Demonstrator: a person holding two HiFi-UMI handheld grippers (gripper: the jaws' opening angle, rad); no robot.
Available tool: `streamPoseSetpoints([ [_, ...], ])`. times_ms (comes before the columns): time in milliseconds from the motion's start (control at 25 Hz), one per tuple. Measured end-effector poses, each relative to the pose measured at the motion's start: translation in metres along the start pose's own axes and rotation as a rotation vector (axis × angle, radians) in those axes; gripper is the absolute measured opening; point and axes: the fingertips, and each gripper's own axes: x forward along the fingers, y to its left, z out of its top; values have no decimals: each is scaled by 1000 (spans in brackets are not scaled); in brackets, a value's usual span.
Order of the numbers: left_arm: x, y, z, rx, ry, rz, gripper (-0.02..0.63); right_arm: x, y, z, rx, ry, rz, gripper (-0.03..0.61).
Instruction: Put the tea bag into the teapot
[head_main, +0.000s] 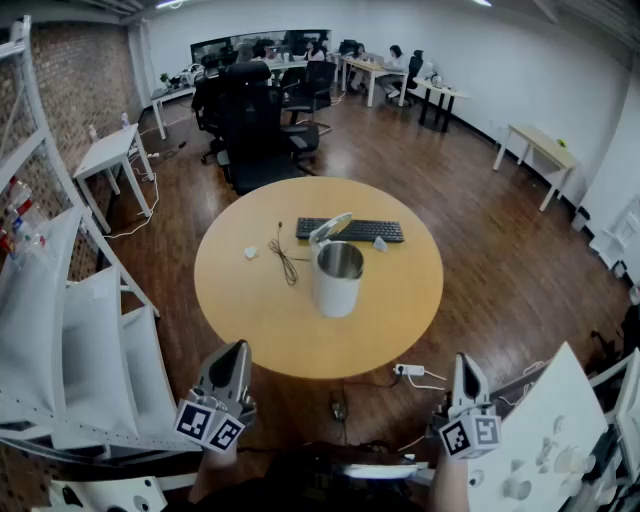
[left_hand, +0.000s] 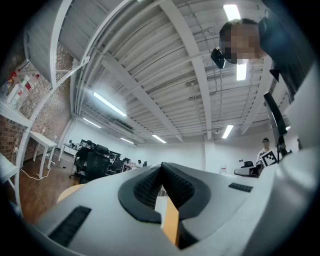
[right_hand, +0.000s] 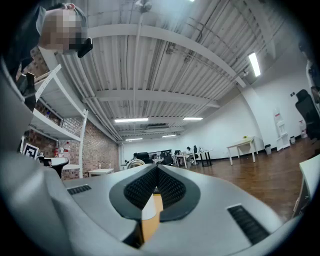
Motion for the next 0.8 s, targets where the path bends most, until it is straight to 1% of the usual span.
streamPoseSetpoints([
  [120,-2,5,-1,-12,4,-13,2,1,8,-1,-30,8,-4,0],
  [240,-4,8,-5,-21,12,-18,2,-3,8,-4,-24,23,-23,0],
  [400,2,17,-6,1,28,-14,2,0,9,-12,-16,41,-32,0],
  [520,8,23,-7,16,39,-25,2,11,13,-15,-5,43,-21,0],
  [640,14,28,-9,10,44,-27,2,29,13,-10,-21,35,-19,0],
  [800,29,41,-15,10,55,7,2,58,5,-8,-27,27,-8,0],
])
